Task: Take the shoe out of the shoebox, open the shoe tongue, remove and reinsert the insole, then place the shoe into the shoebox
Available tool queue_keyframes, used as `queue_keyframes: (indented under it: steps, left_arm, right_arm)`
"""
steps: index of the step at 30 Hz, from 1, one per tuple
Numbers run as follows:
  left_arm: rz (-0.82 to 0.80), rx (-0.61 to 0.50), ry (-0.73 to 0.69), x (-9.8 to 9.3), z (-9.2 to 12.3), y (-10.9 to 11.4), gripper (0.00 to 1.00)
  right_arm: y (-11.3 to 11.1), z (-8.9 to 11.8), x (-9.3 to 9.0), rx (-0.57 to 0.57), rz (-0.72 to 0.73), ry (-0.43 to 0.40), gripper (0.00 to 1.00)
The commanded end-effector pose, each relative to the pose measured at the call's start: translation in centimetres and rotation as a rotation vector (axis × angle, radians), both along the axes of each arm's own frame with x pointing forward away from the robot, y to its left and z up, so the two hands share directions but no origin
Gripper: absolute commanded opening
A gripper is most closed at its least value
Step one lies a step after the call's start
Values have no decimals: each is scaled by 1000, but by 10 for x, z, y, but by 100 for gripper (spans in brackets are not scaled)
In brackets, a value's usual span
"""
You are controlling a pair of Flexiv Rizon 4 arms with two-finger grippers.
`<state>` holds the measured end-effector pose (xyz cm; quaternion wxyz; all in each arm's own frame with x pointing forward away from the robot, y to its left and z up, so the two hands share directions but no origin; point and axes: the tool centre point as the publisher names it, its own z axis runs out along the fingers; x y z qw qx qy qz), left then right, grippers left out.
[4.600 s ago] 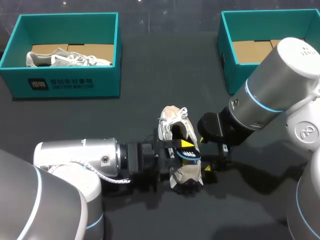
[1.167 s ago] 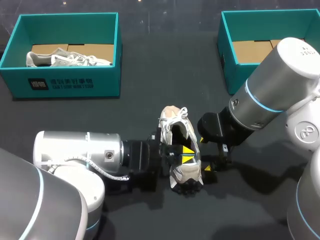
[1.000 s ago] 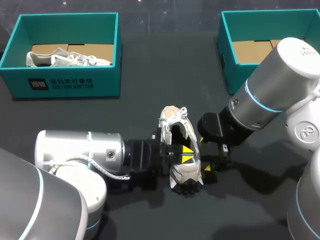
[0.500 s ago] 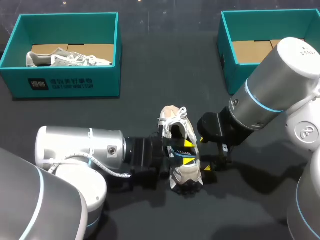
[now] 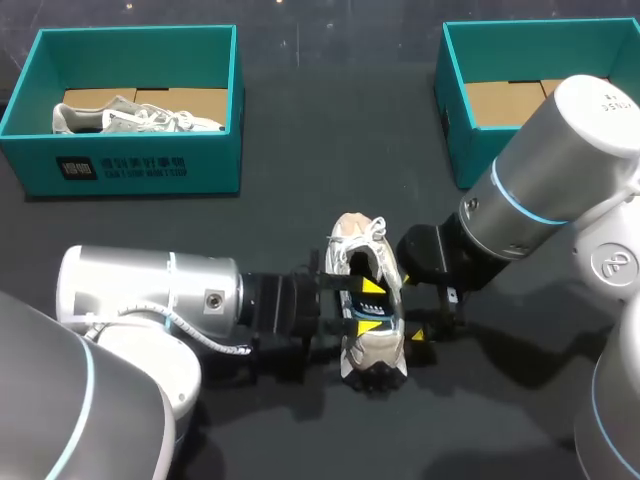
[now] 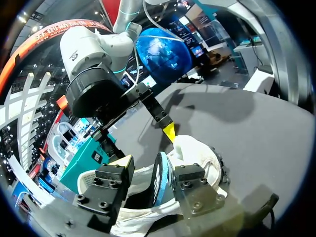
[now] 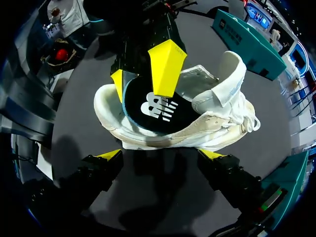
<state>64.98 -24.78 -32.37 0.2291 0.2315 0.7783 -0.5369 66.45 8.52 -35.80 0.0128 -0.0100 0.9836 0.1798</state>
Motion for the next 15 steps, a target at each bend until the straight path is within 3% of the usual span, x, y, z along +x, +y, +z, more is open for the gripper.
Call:
queue_keyframes:
  steps: [1,7,15]
  left_arm:
    - [0,13,0,-1,4,4,42]
    - [-19,38,6,-4,6,9,42]
    - [-52,102,14,-6,10,31,41]
  right_arm:
    - [-11,13,-4,-26,-9,-8,100]
    - [-27,23,-8,-60,-18,-14,100]
    - [-67,37,-19,-110,-60,-1,100]
